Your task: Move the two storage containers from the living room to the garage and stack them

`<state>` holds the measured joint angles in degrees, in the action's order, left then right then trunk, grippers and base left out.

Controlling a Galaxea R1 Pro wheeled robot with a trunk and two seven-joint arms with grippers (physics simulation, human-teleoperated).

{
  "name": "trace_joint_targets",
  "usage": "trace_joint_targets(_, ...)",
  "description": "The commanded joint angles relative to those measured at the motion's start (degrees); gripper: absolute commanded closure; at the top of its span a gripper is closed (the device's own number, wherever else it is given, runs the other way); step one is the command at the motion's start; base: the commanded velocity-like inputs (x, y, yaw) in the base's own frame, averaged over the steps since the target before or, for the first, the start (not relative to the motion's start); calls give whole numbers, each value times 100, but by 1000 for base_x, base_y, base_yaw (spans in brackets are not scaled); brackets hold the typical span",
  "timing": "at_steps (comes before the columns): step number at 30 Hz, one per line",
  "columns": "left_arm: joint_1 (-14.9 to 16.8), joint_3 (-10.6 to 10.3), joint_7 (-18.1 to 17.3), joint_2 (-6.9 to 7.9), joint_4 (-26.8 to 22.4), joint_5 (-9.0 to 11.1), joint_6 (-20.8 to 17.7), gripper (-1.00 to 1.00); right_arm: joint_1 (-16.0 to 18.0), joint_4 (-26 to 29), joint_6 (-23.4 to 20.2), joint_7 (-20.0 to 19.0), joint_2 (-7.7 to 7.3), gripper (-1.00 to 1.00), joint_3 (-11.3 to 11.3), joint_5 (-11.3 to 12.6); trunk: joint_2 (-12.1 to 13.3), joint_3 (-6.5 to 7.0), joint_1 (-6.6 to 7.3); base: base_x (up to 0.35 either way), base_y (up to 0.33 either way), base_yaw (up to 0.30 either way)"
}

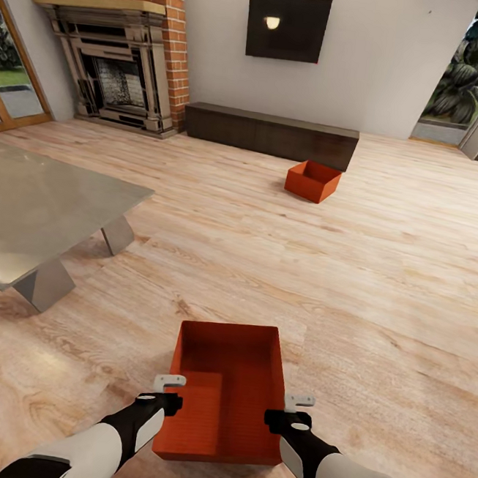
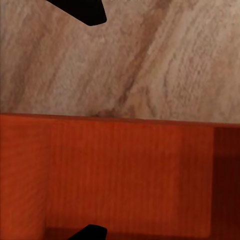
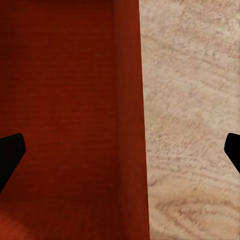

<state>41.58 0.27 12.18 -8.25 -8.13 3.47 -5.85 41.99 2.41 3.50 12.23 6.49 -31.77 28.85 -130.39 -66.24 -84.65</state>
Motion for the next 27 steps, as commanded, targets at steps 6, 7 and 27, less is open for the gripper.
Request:
trace_joint_targets(6,-1,-1,18,6,-13,39,-30,-100,3,-3,12,16,-1,-100,-52,60,-122,-58,-65,0,0,0)
trace_joint_targets(7,-1,-1,19,7,-13,39,-30,-100,3,-3,12,16,-4,-100,-54,60,-162,-76,-87,0,0,0)
trace_joint_targets(27,-1,0,18,8,-13,43,-30,-100,3,-3,10,8,-49,-100,-64,62,-643,-291,-350,0,0,0)
